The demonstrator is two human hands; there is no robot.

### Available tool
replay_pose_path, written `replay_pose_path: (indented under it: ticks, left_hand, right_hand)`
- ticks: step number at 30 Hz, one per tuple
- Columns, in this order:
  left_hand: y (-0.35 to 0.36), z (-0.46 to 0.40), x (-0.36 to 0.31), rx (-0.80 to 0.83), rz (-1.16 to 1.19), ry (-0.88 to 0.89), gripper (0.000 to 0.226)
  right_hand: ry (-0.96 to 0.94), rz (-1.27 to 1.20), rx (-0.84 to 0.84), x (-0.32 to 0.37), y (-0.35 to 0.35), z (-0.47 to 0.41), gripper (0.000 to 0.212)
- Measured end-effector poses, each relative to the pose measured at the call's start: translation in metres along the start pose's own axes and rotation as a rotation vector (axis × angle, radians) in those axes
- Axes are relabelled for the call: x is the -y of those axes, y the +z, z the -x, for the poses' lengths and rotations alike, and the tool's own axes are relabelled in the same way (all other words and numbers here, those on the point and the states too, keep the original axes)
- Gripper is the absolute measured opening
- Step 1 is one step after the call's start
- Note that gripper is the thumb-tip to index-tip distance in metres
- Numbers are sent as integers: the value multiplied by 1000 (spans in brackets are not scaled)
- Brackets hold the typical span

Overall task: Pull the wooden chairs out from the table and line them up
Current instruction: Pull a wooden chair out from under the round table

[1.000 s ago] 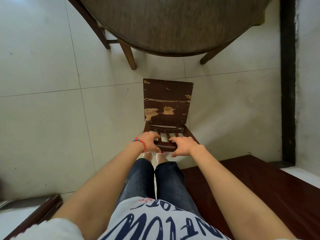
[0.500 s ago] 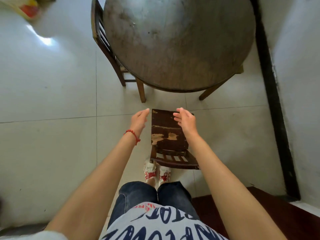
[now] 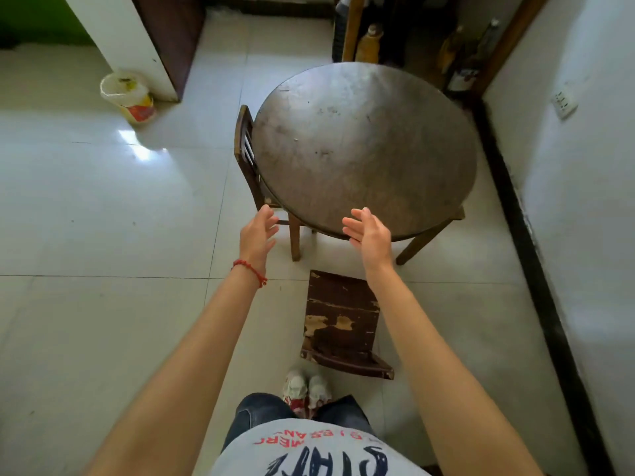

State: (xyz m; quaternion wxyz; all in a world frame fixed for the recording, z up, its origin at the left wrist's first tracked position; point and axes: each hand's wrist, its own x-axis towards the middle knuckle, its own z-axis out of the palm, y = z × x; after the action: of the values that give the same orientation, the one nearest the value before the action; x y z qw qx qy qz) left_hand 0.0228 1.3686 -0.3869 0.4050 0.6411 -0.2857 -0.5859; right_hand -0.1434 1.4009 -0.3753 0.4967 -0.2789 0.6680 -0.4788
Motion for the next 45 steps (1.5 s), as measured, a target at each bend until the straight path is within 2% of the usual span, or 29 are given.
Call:
replay_pose_path:
  ticks: [9,17,24,33,36,45]
  left_hand:
    - [-28,11,-12,-93,58,0,52]
    - [-90,-20,-34,-165,117,9,50]
    - [-178,-85,-75,-209,142,0,49]
    - [-261,-169,-129,-197,110,-7,32]
    - [-279,-196,-143,-201,90,-6,45]
    - [-292,-298,-186,-171,78,-28,44]
  right_hand:
    - [21,56,107,7,32,7,39]
    - [21,117,216,14,111,-8,37]
    - [46,93,273,28,232,-37,31]
    - [64,68,269,51,349,-76,31]
    - [75,62,264,58,378,-93,33]
    - [69,41,214,85,442,-174,33]
